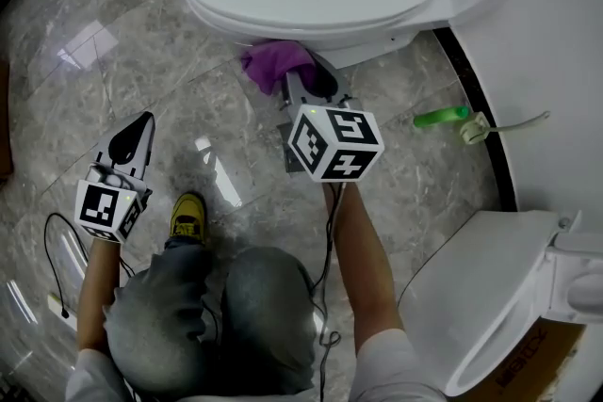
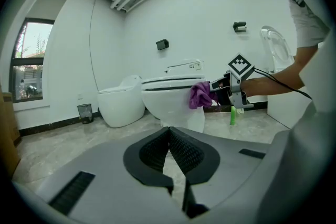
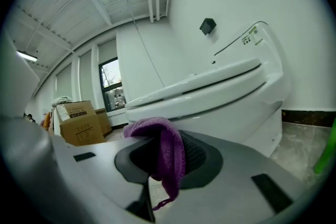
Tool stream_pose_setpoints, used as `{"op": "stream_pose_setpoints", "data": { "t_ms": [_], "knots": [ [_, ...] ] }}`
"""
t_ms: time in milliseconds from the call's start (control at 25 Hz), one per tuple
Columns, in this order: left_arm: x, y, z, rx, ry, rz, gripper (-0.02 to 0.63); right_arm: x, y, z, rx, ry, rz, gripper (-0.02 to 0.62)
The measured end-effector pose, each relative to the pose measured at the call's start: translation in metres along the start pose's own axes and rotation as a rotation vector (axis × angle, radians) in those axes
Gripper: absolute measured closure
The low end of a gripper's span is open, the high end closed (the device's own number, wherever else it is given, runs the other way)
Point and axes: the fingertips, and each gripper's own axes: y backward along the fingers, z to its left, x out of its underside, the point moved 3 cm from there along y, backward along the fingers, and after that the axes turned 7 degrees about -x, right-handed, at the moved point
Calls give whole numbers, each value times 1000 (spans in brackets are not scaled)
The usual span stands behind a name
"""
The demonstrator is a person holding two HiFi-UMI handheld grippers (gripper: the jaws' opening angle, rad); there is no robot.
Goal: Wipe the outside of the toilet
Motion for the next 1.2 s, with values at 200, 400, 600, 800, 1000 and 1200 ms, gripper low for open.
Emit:
{"op": "stream_pose_setpoints", "data": {
  "t_ms": [200, 400, 600, 800, 1000, 1200],
  "knots": [
    [-4, 1, -3, 0, -21, -3, 592, -6, 20, -44, 78, 8, -5, 500],
    [1, 3, -2, -7, -20, 11, 592, -4, 29, -77, 156, -5, -17, 500],
    [7, 7, 3, -24, -19, 57, 592, 2, 34, -109, 251, -14, -28, 499],
    [7, 13, 9, -29, -21, 58, 592, -1, 53, -151, 435, -51, -60, 505],
    [6, 14, 14, -40, -9, 6, 592, -2, 75, -153, 457, -32, -65, 514],
    [12, 17, 8, -25, -7, 5, 592, 19, 81, -92, 305, 98, 8, 514]
  ]
}}
